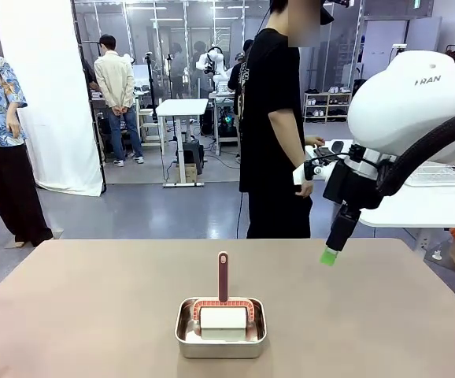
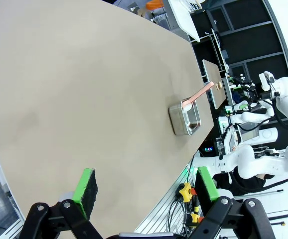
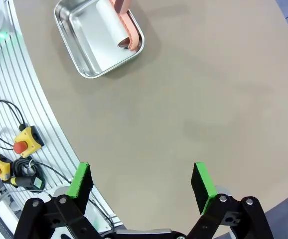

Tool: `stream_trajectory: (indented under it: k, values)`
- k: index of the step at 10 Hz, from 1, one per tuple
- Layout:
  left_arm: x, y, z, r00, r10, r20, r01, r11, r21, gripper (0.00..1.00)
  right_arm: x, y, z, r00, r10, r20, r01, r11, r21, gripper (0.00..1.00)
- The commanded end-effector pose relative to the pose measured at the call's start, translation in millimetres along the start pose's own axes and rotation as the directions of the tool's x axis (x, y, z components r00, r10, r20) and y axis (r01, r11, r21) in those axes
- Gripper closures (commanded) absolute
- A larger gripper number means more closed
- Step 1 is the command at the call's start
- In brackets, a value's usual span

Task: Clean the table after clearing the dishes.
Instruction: When the right (or left) Handle tray is removed, use the right hand (or left hand) to clean the right (or left) side of the table with the Lint Roller.

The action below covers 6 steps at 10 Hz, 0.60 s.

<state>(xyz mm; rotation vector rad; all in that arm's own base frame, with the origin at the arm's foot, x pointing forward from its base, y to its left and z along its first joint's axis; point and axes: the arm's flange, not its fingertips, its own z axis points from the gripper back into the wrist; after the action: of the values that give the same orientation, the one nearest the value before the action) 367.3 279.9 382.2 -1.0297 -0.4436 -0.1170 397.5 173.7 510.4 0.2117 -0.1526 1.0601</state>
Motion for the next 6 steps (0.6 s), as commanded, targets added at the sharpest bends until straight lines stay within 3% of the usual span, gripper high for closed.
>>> stream_trajectory:
  k: [1, 2, 3, 6]
  values:
    - [-2.7, -1.0, 1.1, 1.000, -0.005, 0.007, 0.005, 1.000, -0.003, 0.00, 2.4, 1.5, 1.2, 1.000, -0.001, -0.010, 0.001, 1.000, 0.005, 0.00]
    - [-2.7, -1.0, 1.1, 1.000, -0.005, 0.007, 0.005, 1.000, -0.003, 0.00, 0.0, 0.0, 0.0, 1.000, 0.000, 0.000, 0.000, 1.000, 0.000, 0.00]
    - [-2.7, -1.0, 1.1, 1.000, -0.005, 0.007, 0.005, 1.000, -0.003, 0.00, 14.2, -1.5, -6.8, 0.991, 0.119, 0.060, -0.121, 0.992, 0.023, 0.00]
    - [-2.7, -1.0, 1.1, 1.000, -0.005, 0.007, 0.005, 1.000, -0.003, 0.00, 79.4, -3.8, -40.6, 0.942, 0.335, 0.014, -0.335, 0.942, 0.028, 0.00]
